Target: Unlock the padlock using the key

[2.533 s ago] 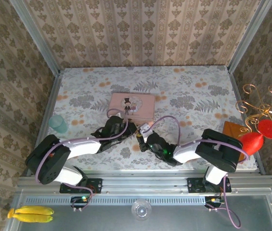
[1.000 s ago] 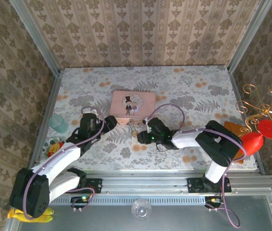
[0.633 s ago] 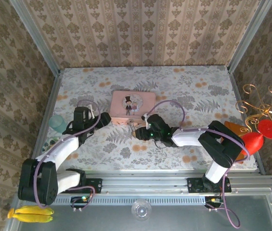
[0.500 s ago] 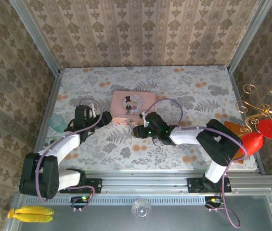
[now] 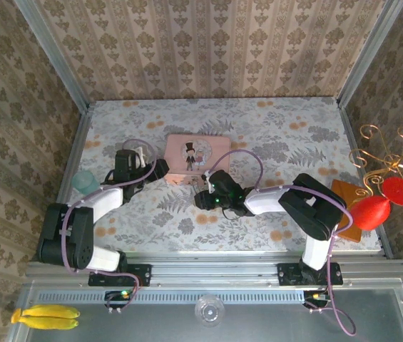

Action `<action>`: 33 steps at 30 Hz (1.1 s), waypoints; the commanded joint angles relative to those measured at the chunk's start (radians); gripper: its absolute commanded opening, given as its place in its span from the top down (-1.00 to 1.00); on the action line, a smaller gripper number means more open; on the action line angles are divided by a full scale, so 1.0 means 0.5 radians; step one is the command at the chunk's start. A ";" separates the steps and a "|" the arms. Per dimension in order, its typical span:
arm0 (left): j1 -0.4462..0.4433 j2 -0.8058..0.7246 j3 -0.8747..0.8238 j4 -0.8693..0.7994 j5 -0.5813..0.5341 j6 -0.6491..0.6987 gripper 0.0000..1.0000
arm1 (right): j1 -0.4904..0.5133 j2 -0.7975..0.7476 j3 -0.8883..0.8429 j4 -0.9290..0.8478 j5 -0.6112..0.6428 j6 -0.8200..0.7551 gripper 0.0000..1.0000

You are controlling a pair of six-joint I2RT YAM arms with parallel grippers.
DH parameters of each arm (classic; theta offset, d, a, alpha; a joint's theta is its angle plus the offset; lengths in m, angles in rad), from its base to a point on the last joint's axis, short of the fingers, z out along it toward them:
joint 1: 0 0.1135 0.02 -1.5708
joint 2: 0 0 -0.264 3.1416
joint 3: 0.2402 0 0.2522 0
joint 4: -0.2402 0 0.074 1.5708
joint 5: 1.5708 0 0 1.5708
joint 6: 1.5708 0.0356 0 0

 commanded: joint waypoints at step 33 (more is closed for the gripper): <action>-0.403 0.126 0.009 -0.316 -0.592 0.130 -0.35 | 0.161 -0.149 0.135 -0.553 1.078 0.106 1.00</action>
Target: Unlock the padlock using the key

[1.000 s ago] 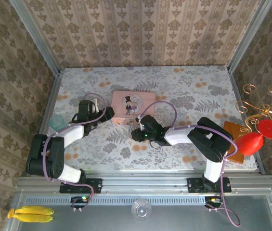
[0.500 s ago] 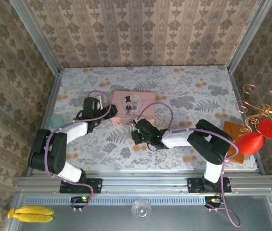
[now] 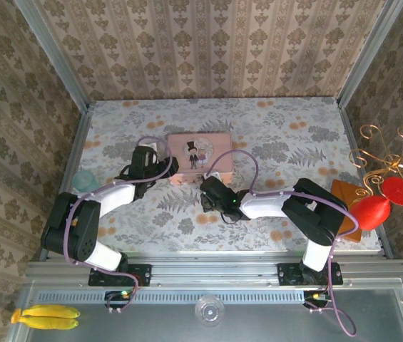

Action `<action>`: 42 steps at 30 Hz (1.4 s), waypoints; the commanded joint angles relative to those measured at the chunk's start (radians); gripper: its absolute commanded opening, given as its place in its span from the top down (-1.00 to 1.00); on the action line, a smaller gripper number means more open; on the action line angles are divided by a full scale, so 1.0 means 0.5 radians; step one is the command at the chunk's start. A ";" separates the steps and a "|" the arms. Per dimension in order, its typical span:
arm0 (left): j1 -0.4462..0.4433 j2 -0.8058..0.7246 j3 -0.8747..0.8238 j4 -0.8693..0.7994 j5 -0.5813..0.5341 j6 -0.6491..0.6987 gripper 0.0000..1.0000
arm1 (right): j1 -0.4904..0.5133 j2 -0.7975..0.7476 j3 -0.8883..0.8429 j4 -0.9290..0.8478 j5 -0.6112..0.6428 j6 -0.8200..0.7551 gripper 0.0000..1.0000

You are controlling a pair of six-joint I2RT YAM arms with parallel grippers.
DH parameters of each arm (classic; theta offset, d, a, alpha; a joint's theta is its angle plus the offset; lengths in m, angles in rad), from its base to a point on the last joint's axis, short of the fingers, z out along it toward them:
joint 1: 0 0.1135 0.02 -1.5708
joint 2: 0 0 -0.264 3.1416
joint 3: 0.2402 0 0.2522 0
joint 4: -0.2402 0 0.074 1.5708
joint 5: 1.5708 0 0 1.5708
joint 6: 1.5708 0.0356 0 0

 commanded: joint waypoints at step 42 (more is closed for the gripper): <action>-0.230 -0.346 -0.024 -0.246 -0.077 -0.332 -0.44 | -0.472 -0.206 -0.016 -0.091 -0.545 -0.188 1.00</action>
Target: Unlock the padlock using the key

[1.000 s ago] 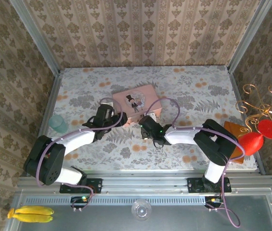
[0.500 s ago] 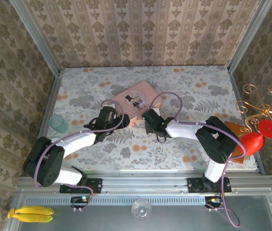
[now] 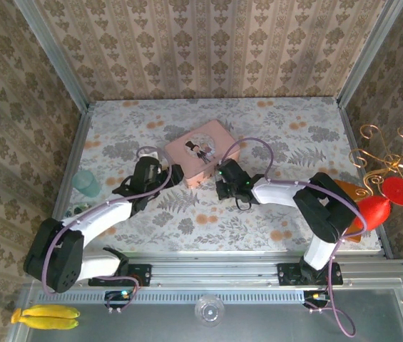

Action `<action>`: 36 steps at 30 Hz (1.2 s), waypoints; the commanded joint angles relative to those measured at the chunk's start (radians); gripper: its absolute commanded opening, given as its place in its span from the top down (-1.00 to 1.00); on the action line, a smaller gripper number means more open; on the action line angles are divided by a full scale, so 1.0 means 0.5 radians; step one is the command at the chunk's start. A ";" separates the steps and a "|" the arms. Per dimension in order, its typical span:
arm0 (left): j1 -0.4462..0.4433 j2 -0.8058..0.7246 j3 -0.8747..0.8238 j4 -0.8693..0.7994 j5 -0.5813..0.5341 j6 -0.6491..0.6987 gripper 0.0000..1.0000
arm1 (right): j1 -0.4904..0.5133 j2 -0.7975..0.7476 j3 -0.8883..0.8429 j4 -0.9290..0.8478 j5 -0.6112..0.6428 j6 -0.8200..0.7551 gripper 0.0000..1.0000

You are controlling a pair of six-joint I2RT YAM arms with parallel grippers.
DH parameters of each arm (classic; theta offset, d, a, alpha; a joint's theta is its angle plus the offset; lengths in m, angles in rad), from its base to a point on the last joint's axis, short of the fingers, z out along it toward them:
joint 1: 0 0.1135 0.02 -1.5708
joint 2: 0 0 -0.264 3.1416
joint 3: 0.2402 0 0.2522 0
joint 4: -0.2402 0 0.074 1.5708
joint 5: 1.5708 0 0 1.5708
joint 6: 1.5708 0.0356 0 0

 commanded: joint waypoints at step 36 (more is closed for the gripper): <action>-0.327 0.723 0.031 0.301 -0.032 -0.275 -0.18 | -0.264 0.116 0.047 0.516 -0.124 0.920 1.00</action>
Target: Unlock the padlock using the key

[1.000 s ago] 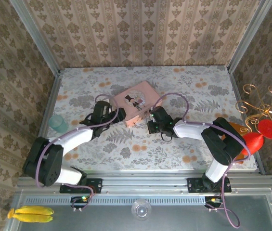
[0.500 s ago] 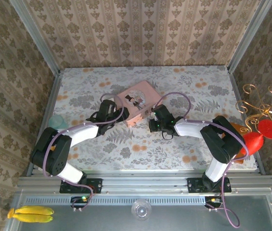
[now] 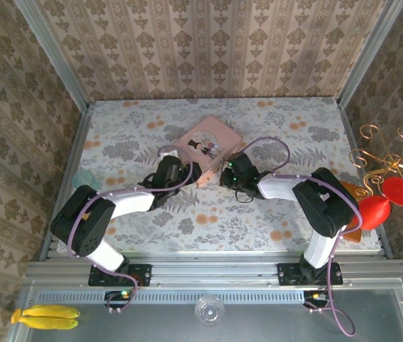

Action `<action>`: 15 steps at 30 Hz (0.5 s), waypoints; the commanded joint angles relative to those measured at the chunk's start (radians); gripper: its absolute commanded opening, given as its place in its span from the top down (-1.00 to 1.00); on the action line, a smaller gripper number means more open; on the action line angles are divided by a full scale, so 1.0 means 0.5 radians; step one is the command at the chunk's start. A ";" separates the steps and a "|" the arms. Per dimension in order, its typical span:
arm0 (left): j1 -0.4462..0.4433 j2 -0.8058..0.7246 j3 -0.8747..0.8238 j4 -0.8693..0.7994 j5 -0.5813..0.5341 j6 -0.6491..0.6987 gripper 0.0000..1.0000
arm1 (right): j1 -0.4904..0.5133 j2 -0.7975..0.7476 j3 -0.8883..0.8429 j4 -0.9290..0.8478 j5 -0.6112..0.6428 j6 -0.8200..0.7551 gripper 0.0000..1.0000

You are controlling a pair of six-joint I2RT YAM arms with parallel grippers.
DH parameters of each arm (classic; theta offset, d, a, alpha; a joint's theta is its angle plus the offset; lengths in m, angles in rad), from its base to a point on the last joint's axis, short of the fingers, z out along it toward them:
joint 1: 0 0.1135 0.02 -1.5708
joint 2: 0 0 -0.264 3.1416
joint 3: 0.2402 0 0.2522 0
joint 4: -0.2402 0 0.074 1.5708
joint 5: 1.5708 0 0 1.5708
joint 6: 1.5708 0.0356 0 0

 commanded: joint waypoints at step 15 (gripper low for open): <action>-0.040 0.160 -0.078 -0.249 0.059 -0.008 -0.18 | -0.144 0.034 0.194 0.101 0.042 0.169 1.00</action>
